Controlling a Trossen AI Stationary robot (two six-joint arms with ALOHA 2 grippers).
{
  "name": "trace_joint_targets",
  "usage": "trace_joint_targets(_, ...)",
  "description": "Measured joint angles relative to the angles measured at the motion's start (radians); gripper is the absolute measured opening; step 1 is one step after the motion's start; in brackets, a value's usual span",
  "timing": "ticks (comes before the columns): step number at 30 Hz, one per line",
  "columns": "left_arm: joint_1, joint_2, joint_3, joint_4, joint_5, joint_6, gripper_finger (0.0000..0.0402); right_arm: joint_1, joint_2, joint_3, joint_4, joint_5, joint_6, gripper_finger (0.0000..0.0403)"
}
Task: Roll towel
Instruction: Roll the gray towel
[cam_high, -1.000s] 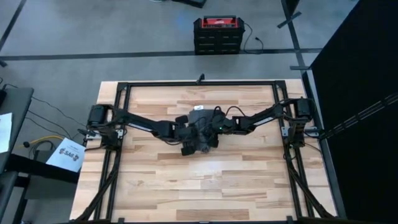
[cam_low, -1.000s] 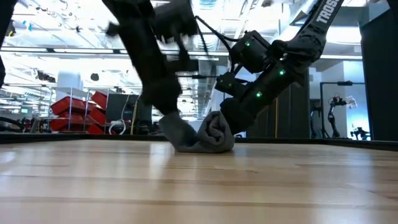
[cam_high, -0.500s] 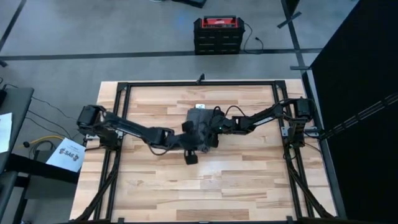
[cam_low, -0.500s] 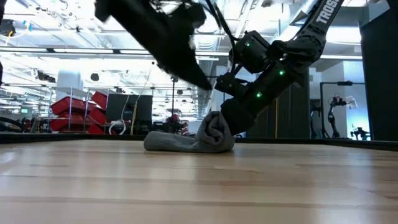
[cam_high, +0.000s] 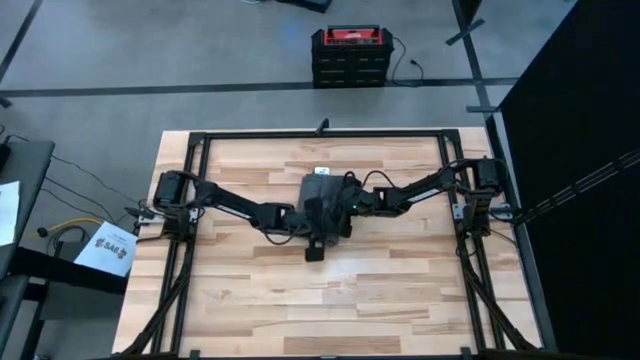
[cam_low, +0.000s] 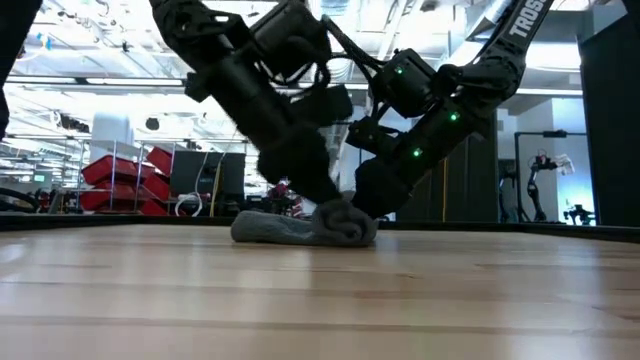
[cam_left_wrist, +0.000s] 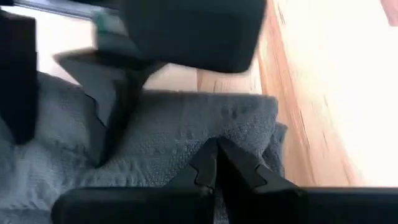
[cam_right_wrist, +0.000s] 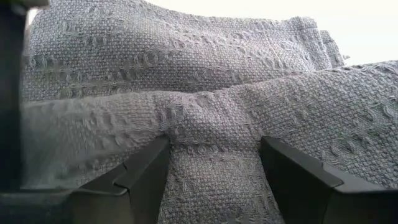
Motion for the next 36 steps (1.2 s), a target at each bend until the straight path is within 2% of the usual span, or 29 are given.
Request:
trace_joint_targets(11,-0.025,0.012,-0.071,0.090,-0.003,0.005,0.0000,-0.003,-0.007,-0.003,0.045,-0.009,-0.112,0.0240)
trace_joint_targets(16,-0.025,0.013,-0.073,0.094,0.000,0.010,0.0000,-0.056,-0.005,-0.003,0.094,-0.073,-0.223,0.0240)
trace_joint_targets(19,-0.025,0.013,-0.073,0.095,-0.005,0.010,0.0000,-0.094,-0.005,0.018,0.097,-0.148,-0.199,0.0240)
trace_joint_targets(28,-0.026,0.015,-0.074,0.106,0.005,0.014,0.0000,-0.166,-0.012,0.122,0.069,-0.164,-0.249,0.0240)
trace_joint_targets(36,-0.026,0.015,-0.074,0.106,-0.001,-0.009,0.0000,-0.225,-0.013,0.069,-0.021,-0.181,-0.154,0.0240)
